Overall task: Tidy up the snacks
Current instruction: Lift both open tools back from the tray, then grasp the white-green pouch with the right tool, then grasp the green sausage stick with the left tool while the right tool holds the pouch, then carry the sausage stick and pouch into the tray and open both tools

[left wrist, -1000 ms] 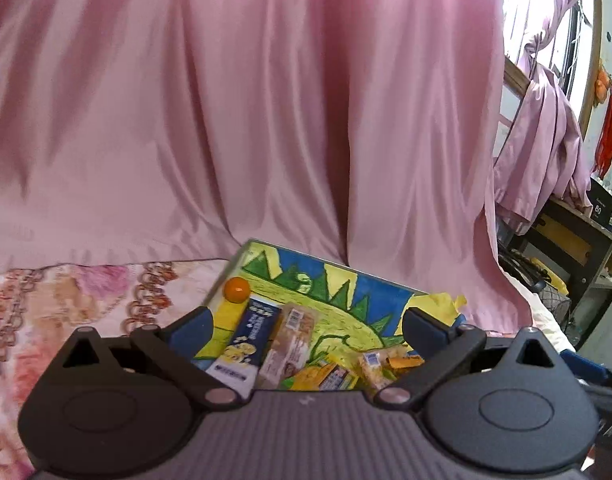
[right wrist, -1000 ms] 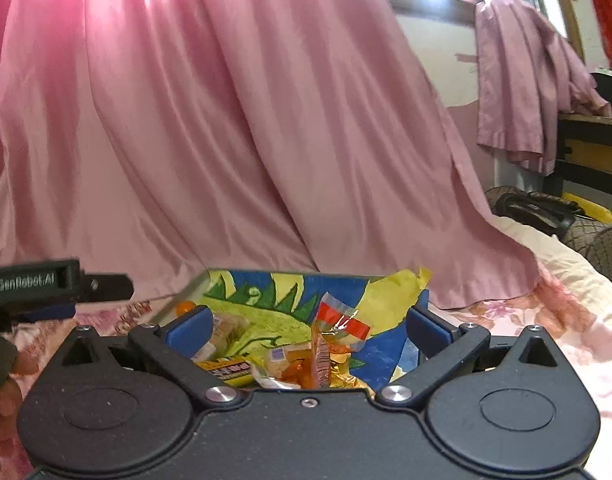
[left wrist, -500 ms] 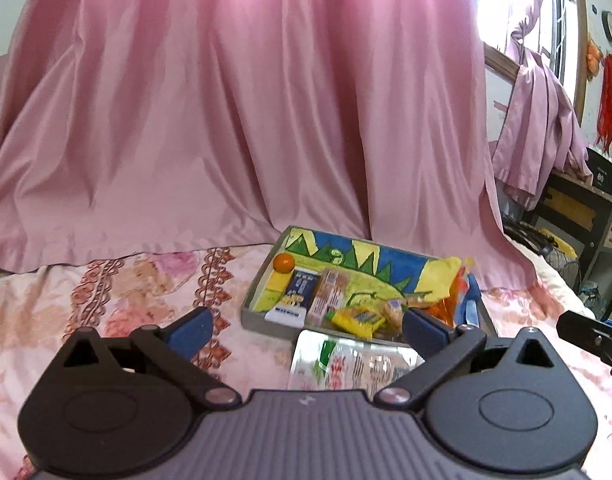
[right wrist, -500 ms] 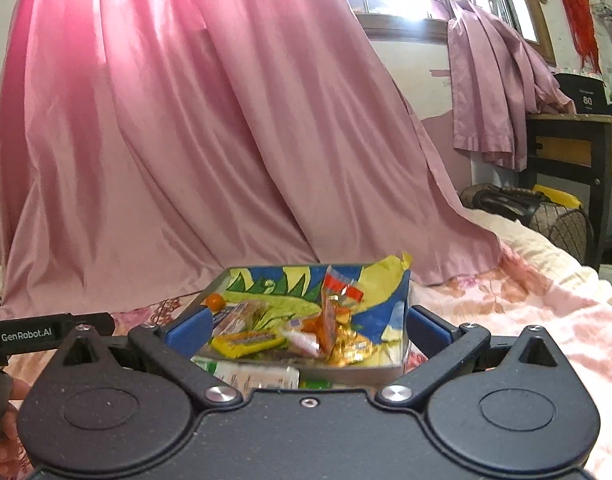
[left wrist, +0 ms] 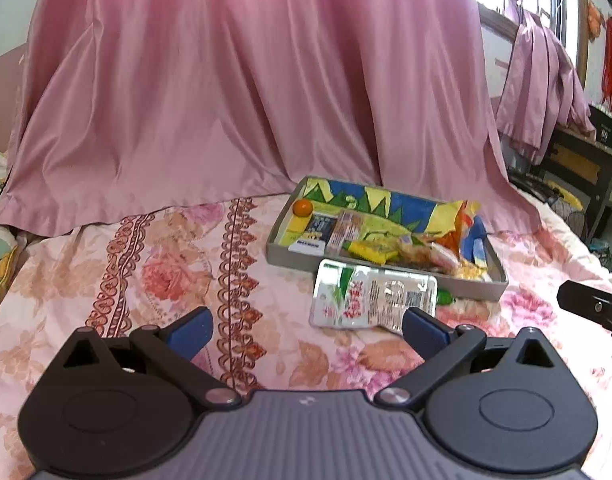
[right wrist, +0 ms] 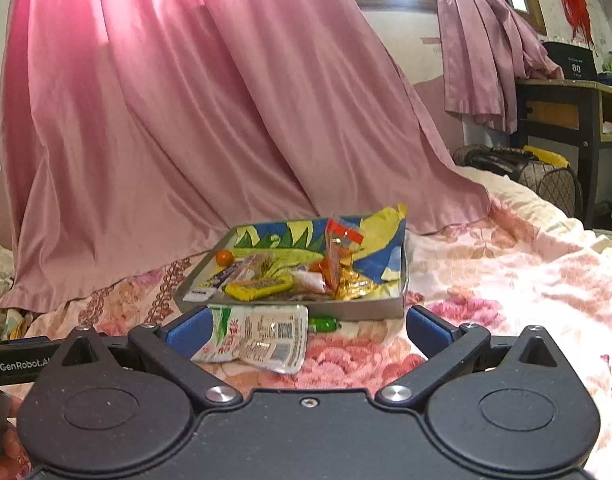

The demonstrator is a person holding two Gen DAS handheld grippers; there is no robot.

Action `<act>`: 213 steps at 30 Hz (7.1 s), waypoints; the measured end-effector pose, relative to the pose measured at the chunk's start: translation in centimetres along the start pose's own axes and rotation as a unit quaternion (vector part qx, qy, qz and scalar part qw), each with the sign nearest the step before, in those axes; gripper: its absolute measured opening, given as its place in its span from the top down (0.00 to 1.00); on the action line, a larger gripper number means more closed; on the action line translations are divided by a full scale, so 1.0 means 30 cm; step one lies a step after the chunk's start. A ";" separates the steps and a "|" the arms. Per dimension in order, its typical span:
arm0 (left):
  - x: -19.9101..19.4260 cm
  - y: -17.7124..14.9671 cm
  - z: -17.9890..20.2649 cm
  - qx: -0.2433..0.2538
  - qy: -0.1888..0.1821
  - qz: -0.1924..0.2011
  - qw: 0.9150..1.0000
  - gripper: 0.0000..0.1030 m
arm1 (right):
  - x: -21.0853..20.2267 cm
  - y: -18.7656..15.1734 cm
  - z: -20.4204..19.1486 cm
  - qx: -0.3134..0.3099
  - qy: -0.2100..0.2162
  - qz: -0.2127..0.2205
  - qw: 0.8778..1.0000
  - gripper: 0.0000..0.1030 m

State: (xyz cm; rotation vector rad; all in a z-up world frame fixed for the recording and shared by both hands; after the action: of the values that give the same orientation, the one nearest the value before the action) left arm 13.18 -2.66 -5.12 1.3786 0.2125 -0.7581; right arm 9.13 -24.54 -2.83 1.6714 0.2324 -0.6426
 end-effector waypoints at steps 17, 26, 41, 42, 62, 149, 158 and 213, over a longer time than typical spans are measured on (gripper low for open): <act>0.077 -0.047 -0.042 -0.036 0.002 -0.070 0.997 0.00 | 0.086 -0.096 -0.025 -0.020 -0.014 -0.090 0.996 0.01; 0.170 -0.041 -0.065 -0.047 -0.012 -0.109 0.993 0.00 | 0.146 -0.124 -0.033 -0.018 -0.005 -0.140 0.990 0.01; 0.406 -0.007 -0.127 -0.018 -0.049 -0.151 0.987 0.00 | 0.319 -0.083 -0.128 -0.137 0.078 -0.149 0.976 0.01; 0.424 -0.010 -0.136 -0.024 -0.050 -0.155 0.986 0.00 | 0.341 -0.078 -0.124 -0.133 0.082 -0.153 0.976 0.01; 0.566 -0.059 -0.224 -0.095 -0.050 -0.188 0.976 0.00 | 0.712 -0.128 -0.112 -0.083 0.104 -0.200 0.971 0.01; 0.662 -0.076 -0.075 -0.030 -0.014 -0.214 0.976 0.44 | 0.553 -0.270 -0.109 -0.355 0.049 -0.213 0.909 0.26; 0.559 -0.118 -0.146 -0.037 -0.030 -0.256 0.966 0.53 | 0.484 -0.275 -0.176 -0.308 0.105 -0.206 0.923 0.28; 0.635 0.350 0.038 -0.035 -0.122 -0.036 0.991 0.82 | 0.577 0.113 -0.201 -0.264 0.004 0.065 0.962 0.65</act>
State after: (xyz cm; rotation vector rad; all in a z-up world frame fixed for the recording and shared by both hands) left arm 33.40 -10.56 -7.03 1.2044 0.0959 -0.9641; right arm 26.76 -22.94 -8.70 1.1623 0.2695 -0.4254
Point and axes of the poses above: each gripper's, at about its wrist camera, not at the fingertips, and x roughly the way its jaws point, z to its right, y to its top, the point moved 8 cm from there along x, roughly the way its jaws point, and after that the axes turned 12 degrees about -y, right-handed, at the moved point
